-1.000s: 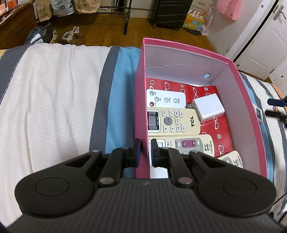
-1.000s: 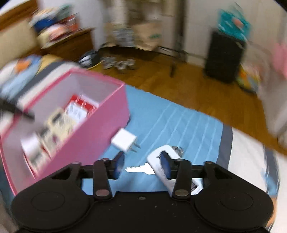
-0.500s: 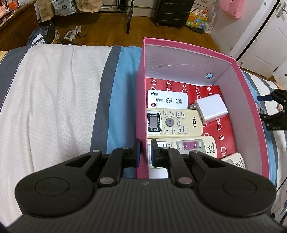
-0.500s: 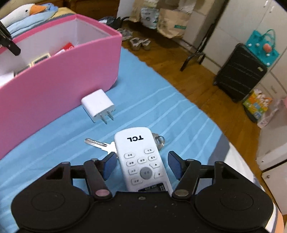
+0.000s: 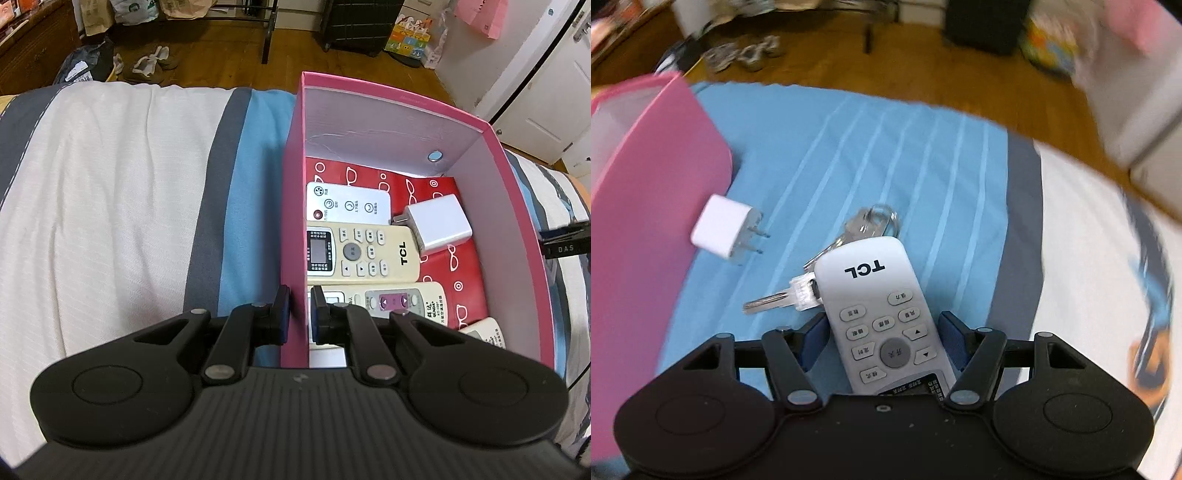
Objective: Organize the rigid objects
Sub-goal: 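Lift the TCL remote and carry it over the pink box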
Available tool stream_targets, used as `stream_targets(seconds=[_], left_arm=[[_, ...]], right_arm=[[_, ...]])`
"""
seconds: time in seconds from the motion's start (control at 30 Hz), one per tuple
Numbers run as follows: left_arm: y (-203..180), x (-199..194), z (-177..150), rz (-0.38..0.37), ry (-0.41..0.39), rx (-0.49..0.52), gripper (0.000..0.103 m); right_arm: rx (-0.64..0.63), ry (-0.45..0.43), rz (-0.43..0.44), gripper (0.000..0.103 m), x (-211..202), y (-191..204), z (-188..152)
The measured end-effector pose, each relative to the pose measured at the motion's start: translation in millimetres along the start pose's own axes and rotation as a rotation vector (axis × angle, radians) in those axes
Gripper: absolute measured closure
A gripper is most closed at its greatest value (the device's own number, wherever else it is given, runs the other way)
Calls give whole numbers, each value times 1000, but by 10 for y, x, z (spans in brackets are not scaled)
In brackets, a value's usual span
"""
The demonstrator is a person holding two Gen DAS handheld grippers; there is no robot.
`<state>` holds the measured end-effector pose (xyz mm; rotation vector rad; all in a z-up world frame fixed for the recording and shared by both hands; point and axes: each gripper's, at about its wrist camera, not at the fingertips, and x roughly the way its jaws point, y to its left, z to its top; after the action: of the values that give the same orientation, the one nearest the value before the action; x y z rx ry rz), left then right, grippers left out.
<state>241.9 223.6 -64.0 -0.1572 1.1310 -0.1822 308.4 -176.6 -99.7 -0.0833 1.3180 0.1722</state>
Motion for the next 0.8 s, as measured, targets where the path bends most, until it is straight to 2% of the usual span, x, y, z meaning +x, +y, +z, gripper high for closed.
stream_targets(seconds=[0.07,0.17,0.27,0.33,0.63,0.8], left_arm=[[-5,-8,-1,1,-3,2,94],[-12,-9,-2,2,-6,3,94],[-10,-11,-2,1,-6,-2,94],[-27,-17,-10,4,-10,2,94],[-40,-40,-26,13,-25,6,94],[-73,-61,-38,23,-31,28,94]], right_arm=[[-40,12,-28,33,12,65,-40],[-150,-19,-65,31,46,178,-100],[-210,-109,-71,41,-7,179,-174],[-203,-152,-83,41,-86,161,-223],[-58,-329,76,42,-741,234,-436],[-49,-450,112,42,-1098,423,-425]])
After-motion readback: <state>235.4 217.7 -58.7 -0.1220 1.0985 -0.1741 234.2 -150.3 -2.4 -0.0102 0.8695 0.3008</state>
